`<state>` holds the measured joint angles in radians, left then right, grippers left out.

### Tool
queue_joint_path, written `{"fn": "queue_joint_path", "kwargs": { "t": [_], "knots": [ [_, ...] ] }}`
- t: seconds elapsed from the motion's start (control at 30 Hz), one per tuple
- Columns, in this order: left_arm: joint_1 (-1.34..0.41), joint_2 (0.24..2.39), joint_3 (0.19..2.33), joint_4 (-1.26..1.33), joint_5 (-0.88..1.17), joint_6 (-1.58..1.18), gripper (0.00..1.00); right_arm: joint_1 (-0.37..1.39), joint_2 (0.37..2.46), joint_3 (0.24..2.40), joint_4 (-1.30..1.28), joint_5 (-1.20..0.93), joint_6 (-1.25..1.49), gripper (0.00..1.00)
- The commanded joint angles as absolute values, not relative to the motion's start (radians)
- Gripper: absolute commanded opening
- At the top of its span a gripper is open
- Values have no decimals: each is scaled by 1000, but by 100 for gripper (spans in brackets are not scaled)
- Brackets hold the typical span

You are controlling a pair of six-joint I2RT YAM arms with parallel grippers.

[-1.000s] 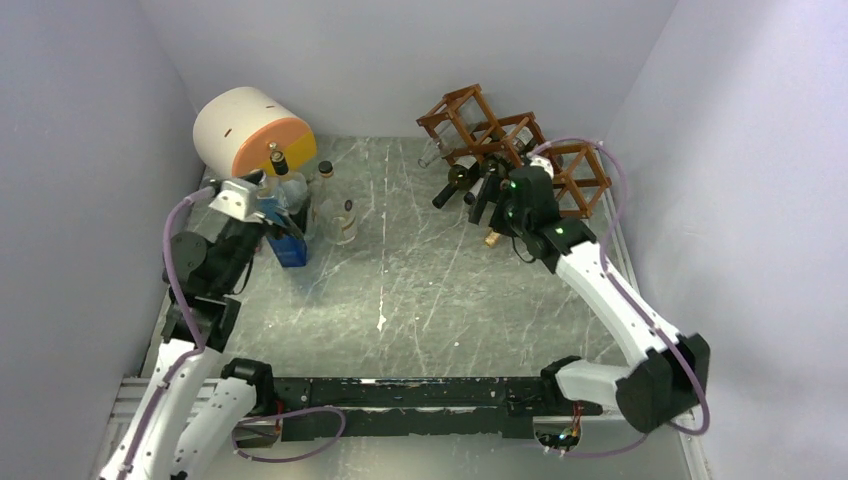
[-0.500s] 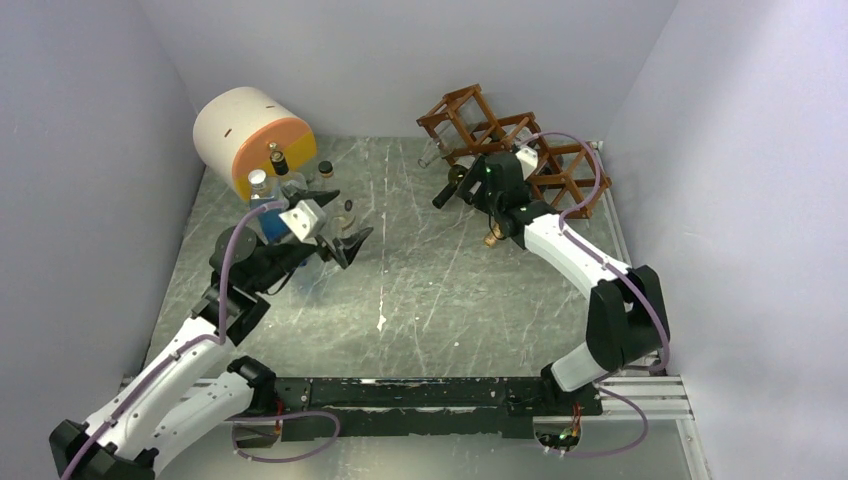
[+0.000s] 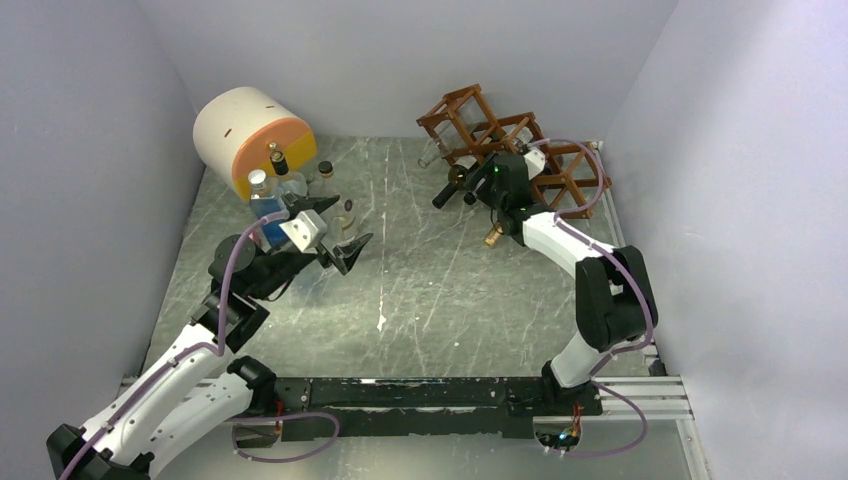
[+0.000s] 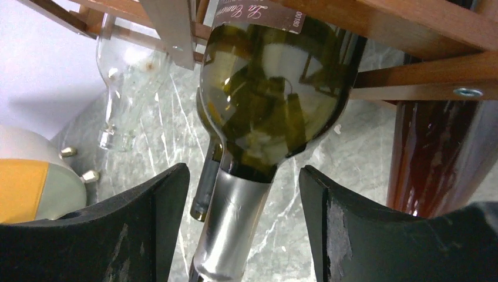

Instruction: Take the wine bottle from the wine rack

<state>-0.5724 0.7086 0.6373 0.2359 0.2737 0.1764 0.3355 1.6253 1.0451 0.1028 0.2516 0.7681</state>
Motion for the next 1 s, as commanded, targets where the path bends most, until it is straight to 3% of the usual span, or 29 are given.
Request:
{"fn": "queue_joint_path", "kwargs": {
  "t": [0.0, 0.3, 0.77, 0.97],
  "knots": [
    [-587, 693, 627, 269, 256, 199, 96, 327, 1664, 1056, 190, 235, 813, 72],
    [-590, 693, 624, 265, 243, 207, 96, 322, 1705, 1052, 239, 294, 837, 62],
    [-594, 705, 622, 263, 234, 213, 96, 325, 1617, 906, 412, 221, 839, 21],
    [-595, 709, 621, 262, 232, 214, 96, 331, 1540, 833, 423, 205, 900, 18]
  ]
}}
